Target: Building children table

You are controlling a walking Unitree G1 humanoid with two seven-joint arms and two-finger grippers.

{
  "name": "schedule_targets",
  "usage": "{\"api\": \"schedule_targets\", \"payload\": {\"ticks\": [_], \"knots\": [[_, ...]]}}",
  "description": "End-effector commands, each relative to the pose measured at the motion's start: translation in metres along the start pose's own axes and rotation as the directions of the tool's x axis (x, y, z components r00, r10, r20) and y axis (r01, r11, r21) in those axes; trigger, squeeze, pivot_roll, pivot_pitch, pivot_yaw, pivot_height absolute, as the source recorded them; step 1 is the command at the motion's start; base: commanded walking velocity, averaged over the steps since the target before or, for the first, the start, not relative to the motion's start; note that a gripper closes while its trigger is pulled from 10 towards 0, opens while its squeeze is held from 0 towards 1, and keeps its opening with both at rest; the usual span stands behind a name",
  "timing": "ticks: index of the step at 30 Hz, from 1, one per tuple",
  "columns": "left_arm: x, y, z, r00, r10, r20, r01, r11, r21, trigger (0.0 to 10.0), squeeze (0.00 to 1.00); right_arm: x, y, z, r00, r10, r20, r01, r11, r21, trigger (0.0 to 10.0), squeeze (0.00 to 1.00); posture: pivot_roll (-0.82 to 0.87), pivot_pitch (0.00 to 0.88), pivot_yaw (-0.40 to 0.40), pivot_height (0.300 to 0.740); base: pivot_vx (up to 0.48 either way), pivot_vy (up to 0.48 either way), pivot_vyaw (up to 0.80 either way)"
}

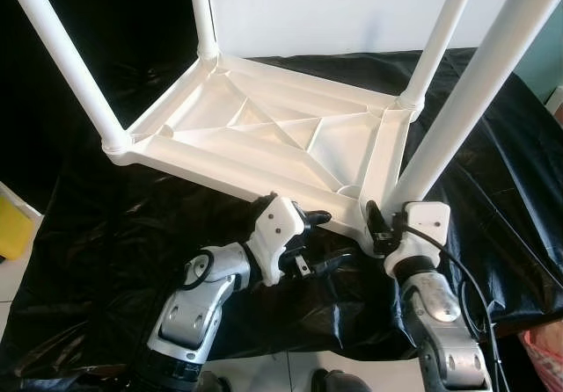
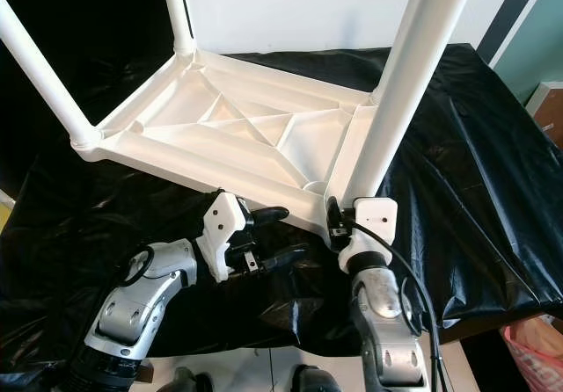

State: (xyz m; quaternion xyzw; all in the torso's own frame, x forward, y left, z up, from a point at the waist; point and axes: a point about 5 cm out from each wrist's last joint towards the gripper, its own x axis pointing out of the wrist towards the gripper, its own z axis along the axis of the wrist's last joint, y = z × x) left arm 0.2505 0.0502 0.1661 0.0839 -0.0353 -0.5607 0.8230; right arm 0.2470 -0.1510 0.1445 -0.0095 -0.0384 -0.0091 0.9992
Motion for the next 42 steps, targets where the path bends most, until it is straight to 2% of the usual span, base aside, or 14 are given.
{"api": "schedule_targets", "payload": {"ticks": [1,10,11,16,21,24,25,28,31,32,33,40,41,42], "knots": [[-0.001,0.004,0.001,0.995,0.098,-0.003,-0.098,0.995,0.011,10.0,0.00,-0.004,-0.002,-0.015,0.996,-0.035,-0.086,0.033,0.999,-0.022,10.0,0.00,-0.10,0.126,-0.012,0.740,0.000,0.000,0.00],[0.000,0.006,0.001,0.996,0.091,-0.001,-0.091,0.996,0.018,10.0,0.00,-0.002,-0.002,-0.011,0.997,-0.043,-0.062,0.041,0.999,-0.029,10.0,0.00,-0.11,0.113,-0.008,0.740,0.000,0.000,0.00],[0.000,0.007,0.002,0.996,0.092,-0.001,-0.092,0.996,0.019,10.0,0.00,-0.001,-0.002,-0.010,0.998,-0.033,-0.055,0.032,0.999,-0.021,10.0,1.00,-0.11,0.112,-0.009,0.740,0.000,0.000,0.00],[0.000,0.007,0.002,0.996,0.093,-0.001,-0.093,0.995,0.020,10.0,0.00,-0.001,-0.005,-0.007,1.000,-0.008,-0.026,0.008,1.000,-0.015,10.0,1.00,-0.10,0.112,-0.007,0.740,0.000,0.000,0.00],[-0.001,0.007,0.001,0.996,0.087,-0.006,-0.087,0.996,0.025,10.0,0.00,0.001,-0.020,0.001,0.985,0.171,0.025,-0.171,0.985,0.026,10.0,1.00,-0.11,0.115,0.005,0.740,0.000,0.000,0.00],[-0.001,0.007,0.001,0.996,0.086,-0.006,-0.086,0.996,0.025,10.0,0.00,0.001,-0.021,0.001,0.983,0.182,0.027,-0.183,0.983,0.028,10.0,1.00,-0.11,0.115,0.005,0.740,0.000,0.000,0.00],[-0.001,0.007,0.001,0.997,0.080,-0.006,-0.080,0.997,0.022,10.0,0.00,0.003,-0.023,0.003,0.964,0.264,0.028,-0.264,0.964,-0.008,10.0,0.00,-0.12,0.117,0.026,0.740,0.000,0.000,0.00],[0.000,0.006,-0.001,0.998,0.061,-0.017,-0.060,0.998,0.025,10.0,0.00,0.007,-0.027,0.008,0.897,0.441,0.006,-0.440,0.895,-0.069,10.0,0.00,-0.12,0.118,0.025,0.740,0.000,0.000,0.00],[0.000,0.006,-0.001,0.998,0.058,-0.020,-0.057,0.998,0.027,10.0,0.00,0.008,-0.027,0.008,0.886,0.464,0.003,-0.463,0.884,-0.072,10.0,0.00,-0.12,0.118,0.025,0.740,0.000,0.000,0.00],[0.001,0.005,-0.001,0.998,0.056,-0.019,-0.055,0.998,0.030,10.0,0.00,0.008,-0.027,0.007,0.830,0.556,-0.029,-0.557,0.826,-0.090,10.0,0.00,-0.12,0.117,0.017,0.740,0.000,0.000,0.00],[0.002,0.005,-0.001,0.998,0.056,-0.018,-0.056,0.998,0.031,10.0,0.00,0.009,-0.028,0.005,0.811,0.584,-0.044,-0.585,0.806,-0.093,10.0,0.00,-0.12,0.117,0.016,0.740,0.000,0.000,0.00],[0.001,0.007,-0.001,0.997,0.072,-0.013,-0.071,0.997,0.031,10.0,0.00,0.020,-0.038,-0.002,0.767,0.633,-0.107,-0.642,0.756,-0.126,10.0,0.00,-0.11,0.109,0.009,0.740,0.000,0.000,0.00],[0.001,0.008,-0.001,0.997,0.075,-0.012,-0.075,0.997,0.032,10.0,0.00,0.023,-0.040,-0.003,0.761,0.638,-0.115,-0.648,0.749,-0.137,4.8,0.00,-0.11,0.107,0.007,0.740,0.000,0.000,0.00],[0.001,0.008,-0.001,0.997,0.075,-0.012,-0.075,0.997,0.032,10.0,0.00,0.023,-0.040,-0.003,0.761,0.638,-0.115,-0.648,0.749,-0.137,4.8,0.00,-0.11,0.107,0.007,0.740,0.000,0.000,0.00]]}}
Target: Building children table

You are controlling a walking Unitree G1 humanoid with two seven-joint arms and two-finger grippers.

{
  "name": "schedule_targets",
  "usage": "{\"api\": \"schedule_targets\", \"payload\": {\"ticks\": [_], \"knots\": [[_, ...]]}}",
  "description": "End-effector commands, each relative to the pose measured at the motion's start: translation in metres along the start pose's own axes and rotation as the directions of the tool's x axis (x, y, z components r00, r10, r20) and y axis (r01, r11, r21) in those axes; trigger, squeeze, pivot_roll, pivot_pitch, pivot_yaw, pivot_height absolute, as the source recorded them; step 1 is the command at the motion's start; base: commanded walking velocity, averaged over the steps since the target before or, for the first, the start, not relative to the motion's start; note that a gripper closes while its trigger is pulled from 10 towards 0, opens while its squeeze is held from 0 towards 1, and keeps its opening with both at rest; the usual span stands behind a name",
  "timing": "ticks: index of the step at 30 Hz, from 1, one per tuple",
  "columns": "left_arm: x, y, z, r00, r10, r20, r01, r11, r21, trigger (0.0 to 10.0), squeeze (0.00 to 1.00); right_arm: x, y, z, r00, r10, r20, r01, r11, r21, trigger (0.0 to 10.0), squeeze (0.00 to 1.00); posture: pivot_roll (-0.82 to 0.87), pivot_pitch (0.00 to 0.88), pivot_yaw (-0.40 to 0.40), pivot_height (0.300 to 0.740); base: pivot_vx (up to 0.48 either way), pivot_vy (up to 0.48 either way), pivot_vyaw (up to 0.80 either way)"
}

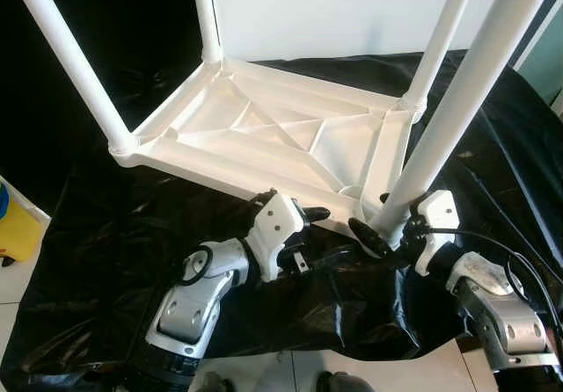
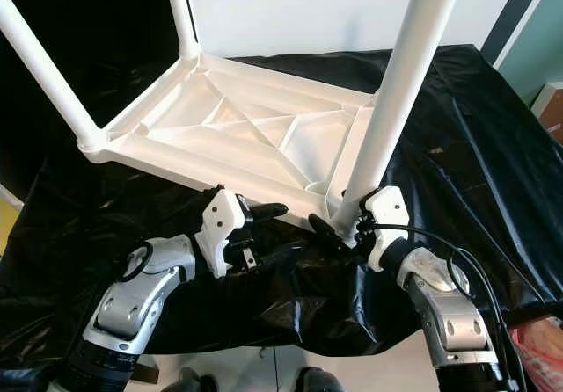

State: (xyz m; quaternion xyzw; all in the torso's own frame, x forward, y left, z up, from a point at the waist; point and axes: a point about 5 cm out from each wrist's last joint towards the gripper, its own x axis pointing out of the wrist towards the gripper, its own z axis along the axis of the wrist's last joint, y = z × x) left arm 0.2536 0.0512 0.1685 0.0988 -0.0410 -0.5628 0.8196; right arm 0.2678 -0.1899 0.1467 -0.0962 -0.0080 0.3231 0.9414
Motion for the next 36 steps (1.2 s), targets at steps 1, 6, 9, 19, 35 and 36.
{"api": "schedule_targets", "payload": {"ticks": [1,6,9,19,35,36], "knots": [[0.001,0.004,-0.003,0.996,0.084,-0.007,-0.084,0.996,0.001,10.0,0.00,0.002,-0.005,-0.004,1.000,0.023,-0.019,-0.024,0.999,-0.022,4.8,0.00,-0.11,0.107,0.007,0.740,0.000,0.000,0.00],[0.002,0.004,-0.002,0.996,0.089,-0.002,-0.089,0.996,0.001,10.0,0.00,0.003,-0.008,-0.005,0.999,0.041,-0.014,-0.041,0.999,-0.033,0.0,0.00,-0.11,0.106,0.006,0.740,0.000,0.000,0.00],[0.002,0.005,-0.002,0.996,0.091,-0.002,-0.091,0.996,0.003,10.0,0.00,0.002,-0.009,-0.007,0.999,0.043,-0.015,-0.043,0.999,-0.027,0.0,0.00,-0.11,0.110,0.003,0.740,0.000,0.000,0.00],[0.003,0.004,-0.003,0.996,0.086,-0.001,-0.086,0.996,-0.006,10.0,0.00,-0.001,-0.006,-0.010,0.995,-0.100,0.003,0.100,0.995,0.021,10.0,0.00,-0.12,0.119,0.009,0.740,0.000,0.000,0.00],[0.004,0.000,-0.003,0.997,0.073,0.000,-0.073,0.997,-0.012,10.0,0.00,0.007,0.014,-0.012,0.853,-0.522,-0.003,0.514,0.838,0.182,10.0,0.00,-0.13,0.125,0.009,0.740,0.000,0.000,0.00],[0.004,0.000,-0.003,0.997,0.073,0.000,-0.073,0.997,-0.012,10.0,0.00,0.007,0.014,-0.012,0.853,-0.522,-0.003,0.514,0.838,0.182,10.0,0.00,-0.13,0.125,0.009,0.740,0.000,0.000,0.00]]}}
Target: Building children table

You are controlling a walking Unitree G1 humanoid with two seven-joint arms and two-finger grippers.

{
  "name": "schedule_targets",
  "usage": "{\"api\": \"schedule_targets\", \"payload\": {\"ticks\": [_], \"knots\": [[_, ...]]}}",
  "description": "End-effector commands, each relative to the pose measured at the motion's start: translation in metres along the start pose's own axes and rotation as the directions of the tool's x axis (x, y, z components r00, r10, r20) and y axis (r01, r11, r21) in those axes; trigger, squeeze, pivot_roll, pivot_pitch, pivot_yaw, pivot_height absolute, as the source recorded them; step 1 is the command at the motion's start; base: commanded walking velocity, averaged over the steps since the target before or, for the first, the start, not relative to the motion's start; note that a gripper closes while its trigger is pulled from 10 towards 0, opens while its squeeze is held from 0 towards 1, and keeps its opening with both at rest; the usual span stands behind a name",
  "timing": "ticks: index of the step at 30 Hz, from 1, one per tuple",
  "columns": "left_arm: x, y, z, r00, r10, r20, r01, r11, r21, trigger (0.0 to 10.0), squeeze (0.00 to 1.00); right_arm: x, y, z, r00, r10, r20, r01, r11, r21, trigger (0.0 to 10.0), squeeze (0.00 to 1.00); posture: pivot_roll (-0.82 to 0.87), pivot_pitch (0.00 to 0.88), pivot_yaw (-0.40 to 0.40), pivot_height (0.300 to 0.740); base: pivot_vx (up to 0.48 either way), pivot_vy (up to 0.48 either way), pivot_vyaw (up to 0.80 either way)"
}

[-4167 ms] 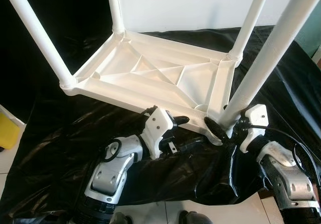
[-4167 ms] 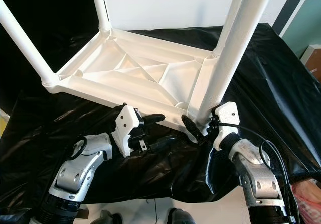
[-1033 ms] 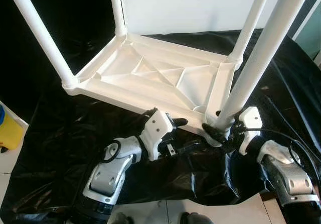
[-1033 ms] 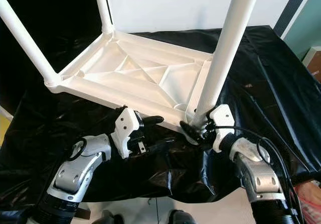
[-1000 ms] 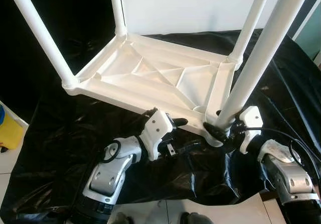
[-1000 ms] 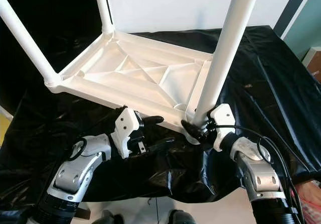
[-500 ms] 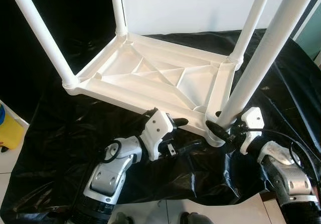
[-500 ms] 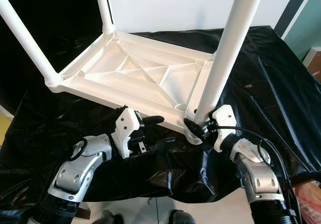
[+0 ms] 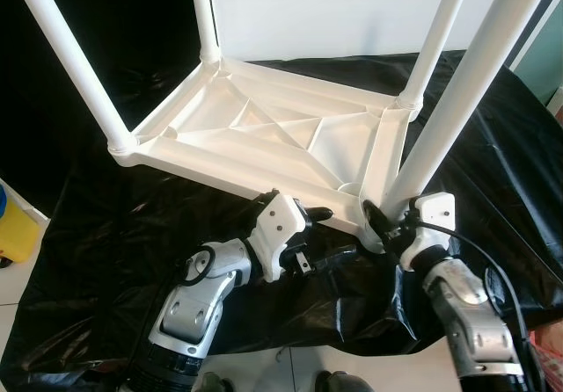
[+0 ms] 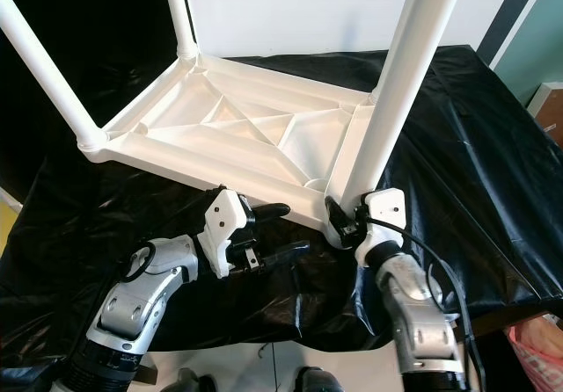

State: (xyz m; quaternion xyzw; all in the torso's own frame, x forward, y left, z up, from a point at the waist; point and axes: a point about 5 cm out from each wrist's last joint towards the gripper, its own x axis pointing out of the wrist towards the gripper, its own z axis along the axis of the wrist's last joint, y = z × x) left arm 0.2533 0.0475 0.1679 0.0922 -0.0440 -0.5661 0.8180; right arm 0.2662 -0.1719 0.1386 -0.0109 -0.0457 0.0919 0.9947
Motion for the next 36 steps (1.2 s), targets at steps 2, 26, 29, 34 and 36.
{"api": "schedule_targets", "payload": {"ticks": [2,26,29,34,36], "knots": [[0.000,0.002,-0.003,0.997,0.080,-0.012,-0.080,0.997,-0.005,10.0,0.00,-0.003,0.000,-0.007,0.991,-0.129,-0.039,0.130,0.991,0.018,10.0,0.00,-0.13,0.125,0.009,0.740,0.000,0.000,0.00],[-0.001,0.002,-0.004,0.996,0.089,-0.011,-0.089,0.996,-0.007,10.0,0.00,-0.005,0.023,0.000,0.947,-0.320,-0.010,0.320,0.946,0.045,10.0,1.00,-0.11,0.116,-0.005,0.740,0.000,0.000,0.00],[-0.002,0.002,-0.004,0.995,0.095,-0.015,-0.095,0.995,-0.005,10.0,0.00,-0.006,0.021,0.006,0.961,-0.274,0.040,0.271,0.961,0.055,10.0,1.00,-0.11,0.116,-0.007,0.740,0.000,0.000,0.00],[-0.003,0.003,-0.004,0.995,0.099,-0.014,-0.099,0.995,-0.005,10.0,0.00,-0.014,-0.001,0.010,0.988,-0.134,0.071,0.134,0.991,0.006,10.0,1.00,-0.11,0.109,0.000,0.740,0.000,0.000,0.00],[-0.003,0.003,-0.004,0.995,0.099,-0.014,-0.099,0.995,-0.004,10.0,0.00,-0.014,-0.002,0.010,0.990,-0.119,0.073,0.120,0.993,-0.006,10.0,0.00,-0.11,0.109,0.000,0.740,0.000,0.000,0.00]]}}
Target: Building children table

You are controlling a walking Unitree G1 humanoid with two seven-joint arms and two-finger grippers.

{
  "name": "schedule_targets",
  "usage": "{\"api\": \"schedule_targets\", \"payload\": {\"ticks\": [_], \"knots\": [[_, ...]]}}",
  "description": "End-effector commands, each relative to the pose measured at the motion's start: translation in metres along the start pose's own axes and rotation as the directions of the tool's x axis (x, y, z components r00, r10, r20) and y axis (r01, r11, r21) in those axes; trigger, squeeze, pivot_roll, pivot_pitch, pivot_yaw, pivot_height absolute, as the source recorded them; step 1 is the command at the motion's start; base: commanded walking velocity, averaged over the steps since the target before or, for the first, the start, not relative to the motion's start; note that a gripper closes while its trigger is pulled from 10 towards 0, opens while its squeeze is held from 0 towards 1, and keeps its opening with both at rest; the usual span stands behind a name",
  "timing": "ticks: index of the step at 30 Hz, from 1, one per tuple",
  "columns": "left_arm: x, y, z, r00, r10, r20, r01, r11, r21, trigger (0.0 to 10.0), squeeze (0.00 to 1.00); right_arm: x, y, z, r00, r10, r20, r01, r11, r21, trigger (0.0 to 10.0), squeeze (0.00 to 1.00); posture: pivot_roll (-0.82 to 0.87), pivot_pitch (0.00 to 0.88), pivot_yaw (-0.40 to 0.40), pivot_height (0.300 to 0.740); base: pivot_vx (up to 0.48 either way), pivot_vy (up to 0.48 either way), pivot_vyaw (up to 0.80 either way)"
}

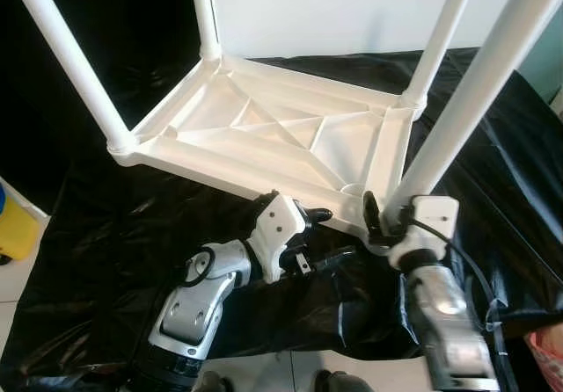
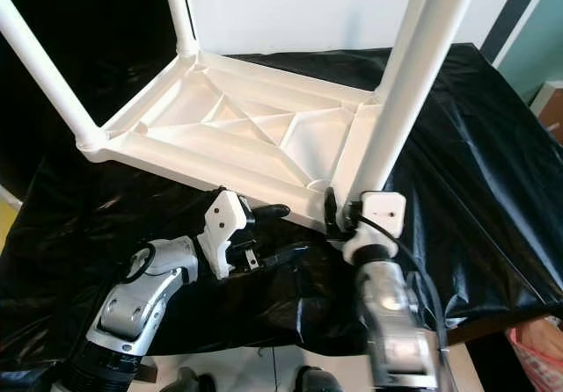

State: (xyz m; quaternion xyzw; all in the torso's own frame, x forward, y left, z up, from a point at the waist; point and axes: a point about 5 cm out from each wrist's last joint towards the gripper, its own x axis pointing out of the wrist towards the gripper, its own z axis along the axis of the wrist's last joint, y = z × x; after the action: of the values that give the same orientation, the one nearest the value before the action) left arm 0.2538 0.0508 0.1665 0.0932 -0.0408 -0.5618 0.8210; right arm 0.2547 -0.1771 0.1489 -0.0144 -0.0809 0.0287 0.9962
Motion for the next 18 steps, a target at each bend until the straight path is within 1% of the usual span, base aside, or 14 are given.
{"api": "schedule_targets", "payload": {"ticks": [1,2,4,6,7,9,10,12,14,16,18], "knots": [[-0.001,0.004,-0.002,0.996,0.085,-0.010,-0.085,0.996,0.002,10.0,0.00,-0.004,-0.005,-0.001,0.992,0.126,-0.012,-0.126,0.992,0.009,10.0,0.00,-0.12,0.102,0.013,0.740,0.000,0.000,0.00],[-0.001,0.004,-0.002,0.996,0.085,-0.010,-0.085,0.996,0.002,10.0,0.00,-0.004,-0.005,-0.001,0.992,0.126,-0.012,-0.126,0.992,0.009,10.0,0.00,-0.12,0.102,0.013,0.740,0.000,0.000,0.00],[-0.001,0.005,-0.002,0.997,0.078,-0.010,-0.078,0.997,0.007,10.0,0.00,-0.005,-0.012,0.000,0.975,0.223,-0.019,-0.223,0.975,-0.004,10.0,0.00,-0.12,0.100,0.019,0.740,0.000,0.000,0.00],[0.000,0.006,-0.001,0.997,0.075,-0.009,-0.075,0.997,0.009,10.0,0.00,-0.004,-0.014,0.000,0.970,0.243,-0.022,-0.243,0.970,-0.010,10.0,0.00,-0.12,0.100,0.019,0.740,0.000,0.000,0.00],[0.001,0.007,-0.001,0.998,0.066,-0.008,-0.066,0.998,0.012,10.0,0.00,-0.003,-0.017,-0.001,0.954,0.298,-0.034,-0.299,0.954,-0.032,10.0,0.00,-0.13,0.095,0.030,0.740,0.000,0.000,0.00],[0.001,0.007,-0.001,0.998,0.060,-0.009,-0.060,0.998,0.015,10.0,0.00,-0.002,-0.015,-0.001,0.932,0.359,-0.048,-0.361,0.931,-0.047,10.0,0.00,-0.14,0.092,0.034,0.740,0.000,0.000,0.00],[0.001,0.007,-0.001,0.998,0.060,-0.009,-0.060,0.998,0.015,10.0,0.00,-0.002,-0.015,-0.001,0.932,0.359,-0.048,-0.361,0.931,-0.047,10.0,0.00,-0.14,0.092,0.034,0.740,0.000,0.000,0.00],[0.003,0.007,0.000,0.998,0.056,-0.006,-0.056,0.998,0.018,10.0,0.00,0.000,-0.016,-0.001,0.900,0.431,-0.068,-0.435,0.899,-0.059,10.0,0.00,-0.14,0.090,0.036,0.740,0.000,0.000,0.00],[0.004,0.008,0.001,0.999,0.053,-0.002,-0.053,0.998,0.017,10.0,0.00,0.002,-0.019,-0.001,0.882,0.463,-0.086,-0.469,0.880,-0.074,10.0,0.00,-0.14,0.084,0.041,0.740,0.000,0.000,0.00],[0.004,0.008,0.001,0.999,0.052,-0.001,-0.052,0.999,0.017,10.0,0.00,0.003,-0.020,-0.004,0.839,0.530,-0.124,-0.541,0.837,-0.078,10.0,0.00,-0.14,0.082,0.041,0.740,0.000,0.000,0.00],[0.004,0.008,0.001,0.999,0.051,-0.001,-0.051,0.999,0.017,10.0,0.00,0.003,-0.020,-0.005,0.819,0.557,-0.138,-0.570,0.818,-0.077,10.0,0.00,-0.14,0.080,0.043,0.740,0.000,0.000,0.00]]}}
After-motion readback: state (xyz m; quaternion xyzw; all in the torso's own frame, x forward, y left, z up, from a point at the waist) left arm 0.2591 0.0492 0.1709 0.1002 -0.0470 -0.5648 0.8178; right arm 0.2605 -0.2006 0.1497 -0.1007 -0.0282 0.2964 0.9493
